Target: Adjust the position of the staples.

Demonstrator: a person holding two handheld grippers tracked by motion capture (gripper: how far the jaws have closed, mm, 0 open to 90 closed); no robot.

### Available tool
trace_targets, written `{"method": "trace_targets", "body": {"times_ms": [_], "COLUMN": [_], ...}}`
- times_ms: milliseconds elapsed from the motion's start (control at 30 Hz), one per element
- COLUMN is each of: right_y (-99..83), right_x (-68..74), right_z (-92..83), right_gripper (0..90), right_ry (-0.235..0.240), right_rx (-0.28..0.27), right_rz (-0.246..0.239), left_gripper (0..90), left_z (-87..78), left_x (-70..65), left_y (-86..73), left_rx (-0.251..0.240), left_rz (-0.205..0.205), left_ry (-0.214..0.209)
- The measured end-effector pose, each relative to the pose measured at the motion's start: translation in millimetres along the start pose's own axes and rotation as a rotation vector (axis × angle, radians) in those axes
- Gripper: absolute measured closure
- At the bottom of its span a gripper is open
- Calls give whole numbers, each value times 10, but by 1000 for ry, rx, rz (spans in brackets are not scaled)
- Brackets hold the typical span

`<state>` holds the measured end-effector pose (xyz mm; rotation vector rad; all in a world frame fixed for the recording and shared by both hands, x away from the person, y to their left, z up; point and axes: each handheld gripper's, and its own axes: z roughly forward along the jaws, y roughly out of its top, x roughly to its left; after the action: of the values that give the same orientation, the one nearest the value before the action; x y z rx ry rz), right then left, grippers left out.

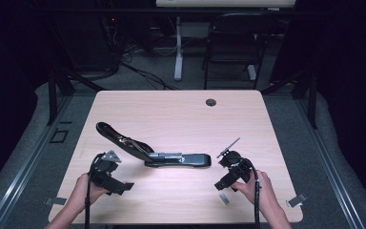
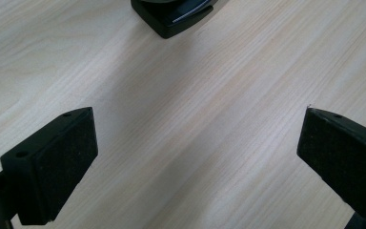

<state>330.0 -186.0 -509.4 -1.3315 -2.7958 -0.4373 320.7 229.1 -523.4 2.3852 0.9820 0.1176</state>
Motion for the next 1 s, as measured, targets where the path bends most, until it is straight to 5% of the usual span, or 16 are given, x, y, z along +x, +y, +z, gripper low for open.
{"method": "trace_targets", "body": {"times_ms": [400, 467, 667, 1000], "right_y": [-75, -64, -76, -82], "right_x": [74, 68, 149, 236], "right_z": [46, 33, 79, 138], "right_gripper": [321, 378, 533, 659], "right_ry": [-1, -11, -21, -38], "right_rx": [-1, 50, 84, 145], "right_rz": [33, 3, 8, 7], "left_gripper": [1, 1, 1, 1], "left_z": [-2, 4, 18, 24], "left_x": [32, 37, 44, 39], "left_y": [-4, -2, 5, 6], "left_rx": [4, 7, 13, 19], "left_rz": [8, 8, 9, 13], "left_ry": [3, 3, 2, 1]}}
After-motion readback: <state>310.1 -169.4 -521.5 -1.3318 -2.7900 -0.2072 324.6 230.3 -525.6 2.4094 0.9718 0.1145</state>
